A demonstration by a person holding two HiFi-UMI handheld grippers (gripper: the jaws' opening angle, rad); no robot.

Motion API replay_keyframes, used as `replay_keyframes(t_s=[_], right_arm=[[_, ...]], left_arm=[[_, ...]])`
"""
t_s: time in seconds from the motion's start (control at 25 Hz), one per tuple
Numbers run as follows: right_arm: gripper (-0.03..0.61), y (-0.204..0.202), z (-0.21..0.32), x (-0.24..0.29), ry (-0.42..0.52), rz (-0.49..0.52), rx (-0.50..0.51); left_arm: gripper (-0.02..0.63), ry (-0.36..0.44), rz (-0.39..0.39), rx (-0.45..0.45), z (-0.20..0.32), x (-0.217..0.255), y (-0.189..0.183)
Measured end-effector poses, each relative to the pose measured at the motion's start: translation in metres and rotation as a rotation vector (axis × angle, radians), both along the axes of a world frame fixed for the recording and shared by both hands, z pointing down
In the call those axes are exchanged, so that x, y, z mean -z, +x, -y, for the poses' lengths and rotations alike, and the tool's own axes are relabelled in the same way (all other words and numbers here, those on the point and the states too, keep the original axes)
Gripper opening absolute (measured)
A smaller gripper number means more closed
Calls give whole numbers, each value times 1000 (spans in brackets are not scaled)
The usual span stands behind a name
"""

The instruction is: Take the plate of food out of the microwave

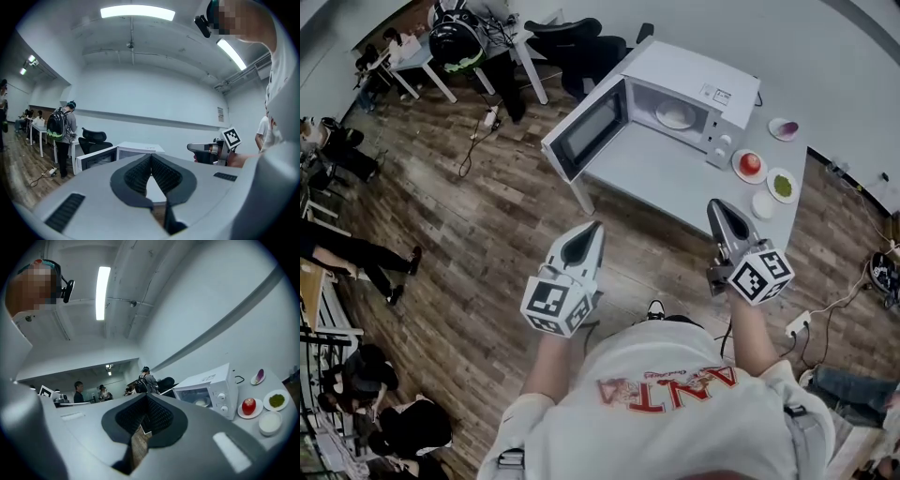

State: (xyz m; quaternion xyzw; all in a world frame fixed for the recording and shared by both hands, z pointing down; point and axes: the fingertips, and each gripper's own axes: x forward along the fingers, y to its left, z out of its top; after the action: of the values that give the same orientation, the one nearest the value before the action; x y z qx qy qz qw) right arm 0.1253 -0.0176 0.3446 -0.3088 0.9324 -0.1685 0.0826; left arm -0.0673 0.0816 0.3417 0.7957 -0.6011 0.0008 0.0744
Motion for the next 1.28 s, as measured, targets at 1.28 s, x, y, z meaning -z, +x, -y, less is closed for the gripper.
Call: replay_keyframes(t_s=[1.28], right_arm=[[3, -28, 217, -83, -269, 1, -255]], left_arm=[[11, -66, -5, -179, 278, -44, -42]])
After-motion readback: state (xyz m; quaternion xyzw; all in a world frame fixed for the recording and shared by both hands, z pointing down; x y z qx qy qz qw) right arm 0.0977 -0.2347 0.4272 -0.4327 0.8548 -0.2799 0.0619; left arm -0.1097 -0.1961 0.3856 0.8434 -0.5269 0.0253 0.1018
